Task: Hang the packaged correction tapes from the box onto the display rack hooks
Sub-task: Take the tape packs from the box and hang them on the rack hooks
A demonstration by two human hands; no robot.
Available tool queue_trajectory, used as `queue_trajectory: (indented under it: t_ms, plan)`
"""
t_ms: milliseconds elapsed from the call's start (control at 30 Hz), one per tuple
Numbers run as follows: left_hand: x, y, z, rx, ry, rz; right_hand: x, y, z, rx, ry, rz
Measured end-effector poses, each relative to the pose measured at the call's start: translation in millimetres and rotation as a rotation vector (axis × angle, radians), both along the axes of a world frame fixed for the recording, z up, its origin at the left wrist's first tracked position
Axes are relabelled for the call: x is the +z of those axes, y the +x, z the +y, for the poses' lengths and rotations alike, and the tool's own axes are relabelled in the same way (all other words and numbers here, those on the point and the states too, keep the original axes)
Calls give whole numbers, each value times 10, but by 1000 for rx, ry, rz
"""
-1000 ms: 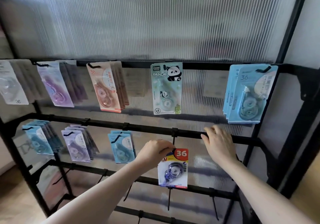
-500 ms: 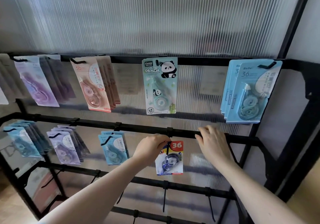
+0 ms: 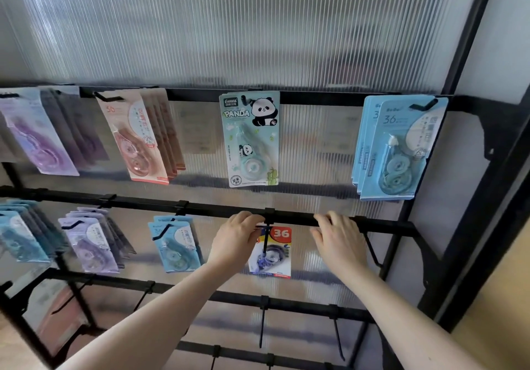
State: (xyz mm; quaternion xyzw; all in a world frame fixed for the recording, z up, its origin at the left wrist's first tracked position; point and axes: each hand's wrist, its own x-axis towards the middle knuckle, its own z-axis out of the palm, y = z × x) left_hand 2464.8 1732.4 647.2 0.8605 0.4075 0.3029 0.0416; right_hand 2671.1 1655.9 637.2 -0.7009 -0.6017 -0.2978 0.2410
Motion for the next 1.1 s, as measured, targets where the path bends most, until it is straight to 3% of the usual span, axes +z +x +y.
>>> queue_trajectory:
  t_ms: [333, 700, 1100]
  plan:
    - [-168, -510, -280, 120, -71, 45, -135, -189, -145, 5, -66, 8]
    - [-889, -1391, -711, 272, -137, 145, -752, -740, -383, -11, -332, 74]
    - [-1834, -2566, -794, 321, -282, 187, -1628, -1952, -320, 75, -660, 108]
